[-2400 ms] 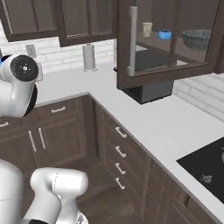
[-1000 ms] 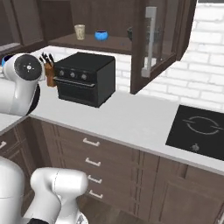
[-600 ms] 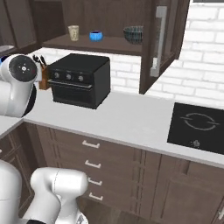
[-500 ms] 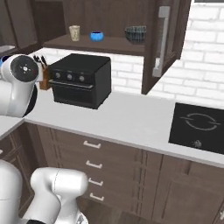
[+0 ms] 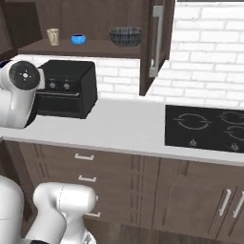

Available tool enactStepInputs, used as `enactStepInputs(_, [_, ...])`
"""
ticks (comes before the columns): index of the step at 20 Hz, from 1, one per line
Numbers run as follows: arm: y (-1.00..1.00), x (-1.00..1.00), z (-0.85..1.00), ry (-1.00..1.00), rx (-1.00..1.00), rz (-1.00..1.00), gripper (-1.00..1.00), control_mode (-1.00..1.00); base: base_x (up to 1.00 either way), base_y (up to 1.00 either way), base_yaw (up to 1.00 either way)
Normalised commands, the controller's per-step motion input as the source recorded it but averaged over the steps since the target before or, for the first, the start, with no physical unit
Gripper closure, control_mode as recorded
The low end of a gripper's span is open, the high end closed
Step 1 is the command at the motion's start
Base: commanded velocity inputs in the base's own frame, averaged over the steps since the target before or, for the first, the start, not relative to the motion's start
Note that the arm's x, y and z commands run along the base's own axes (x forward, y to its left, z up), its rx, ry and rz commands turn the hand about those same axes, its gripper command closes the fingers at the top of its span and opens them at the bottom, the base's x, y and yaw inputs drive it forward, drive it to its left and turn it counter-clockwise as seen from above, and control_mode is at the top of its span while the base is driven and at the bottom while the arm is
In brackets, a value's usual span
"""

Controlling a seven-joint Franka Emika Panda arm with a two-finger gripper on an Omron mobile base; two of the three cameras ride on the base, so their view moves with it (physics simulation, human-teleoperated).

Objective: Gather all objects into one cabinet and sort the glasses and bowls to opposite sides.

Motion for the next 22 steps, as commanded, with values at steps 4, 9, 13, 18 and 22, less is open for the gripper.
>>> enactStepInputs(4, [0.00,0.00,0.00,0.00,0.00,0.00,1.00,1.00,0.07,0.31,-0.01])
enactStepInputs(9, [0.00,0.00,0.00,0.00,0.00,0.00,1.00,1.00,0.56,0.03,-0.07])
enactStepInputs(13, [0.00,0.00,0.00,0.00,0.00,0.00,1.00,1.00,0.44,0.04,-0.04])
enactStepInputs(18, [0.00,0.00,0.00,0.00,0.00,0.00,1.00,1.00,0.26,0.17,-0.01])
enactStepInputs(22, [0.00,0.00,0.00,0.00,0.00,0.00,1.00,1.00,0.60,0.00,-0.10])
